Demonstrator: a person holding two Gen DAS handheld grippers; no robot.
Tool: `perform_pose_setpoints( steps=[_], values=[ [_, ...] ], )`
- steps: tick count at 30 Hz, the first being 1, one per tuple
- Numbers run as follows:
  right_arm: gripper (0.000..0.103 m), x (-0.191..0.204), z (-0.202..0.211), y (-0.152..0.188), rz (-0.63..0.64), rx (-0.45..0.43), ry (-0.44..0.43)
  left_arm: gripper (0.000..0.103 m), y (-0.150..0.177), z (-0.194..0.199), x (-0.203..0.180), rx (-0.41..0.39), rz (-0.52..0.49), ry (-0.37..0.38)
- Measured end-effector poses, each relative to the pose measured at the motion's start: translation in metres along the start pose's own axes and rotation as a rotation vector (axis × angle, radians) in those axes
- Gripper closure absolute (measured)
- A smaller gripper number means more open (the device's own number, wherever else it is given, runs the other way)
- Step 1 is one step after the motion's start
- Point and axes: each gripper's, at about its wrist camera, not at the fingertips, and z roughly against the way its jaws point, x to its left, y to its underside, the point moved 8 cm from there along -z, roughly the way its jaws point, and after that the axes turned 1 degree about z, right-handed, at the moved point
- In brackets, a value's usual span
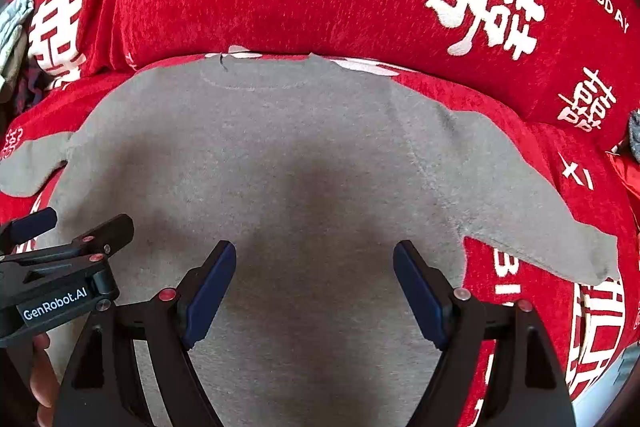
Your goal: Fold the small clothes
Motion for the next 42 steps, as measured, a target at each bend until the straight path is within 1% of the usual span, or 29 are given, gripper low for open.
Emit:
perform_pose_setpoints(
  steps=[12, 17, 22, 28, 37, 42],
  values=[
    [0.020, -0.017, 0.009, -0.009, -0.023, -0.042, 0.020, 0.000, -0.009, 0.010, -0.014, -0.026, -0.007, -0.017],
    [0.020, -0.033, 0.014, -0.013, -0.048, -0.065, 0.027, 0.000, -0.015, 0.014, -0.029, -0.035, -0.025, -0.023],
    [0.020, -0.069, 0.015, -0.012, -0.111, -0.067, 0.046, 0.000, -0.022, 0.020, -0.065, -0.060, -0.085, -0.009],
    [0.020, -0.119, 0.014, -0.006, -0.194, -0.064, 0.076, 0.000, -0.024, 0.022, -0.112, -0.070, -0.149, 0.011],
    [0.020, -0.180, 0.016, 0.004, -0.247, -0.071, 0.140, 0.000, -0.025, 0.022, -0.173, -0.079, -0.228, 0.026],
    [0.020, -0.211, 0.016, 0.013, -0.285, -0.065, 0.164, 0.000, -0.020, 0.020, -0.206, -0.074, -0.273, 0.041]
  ],
)
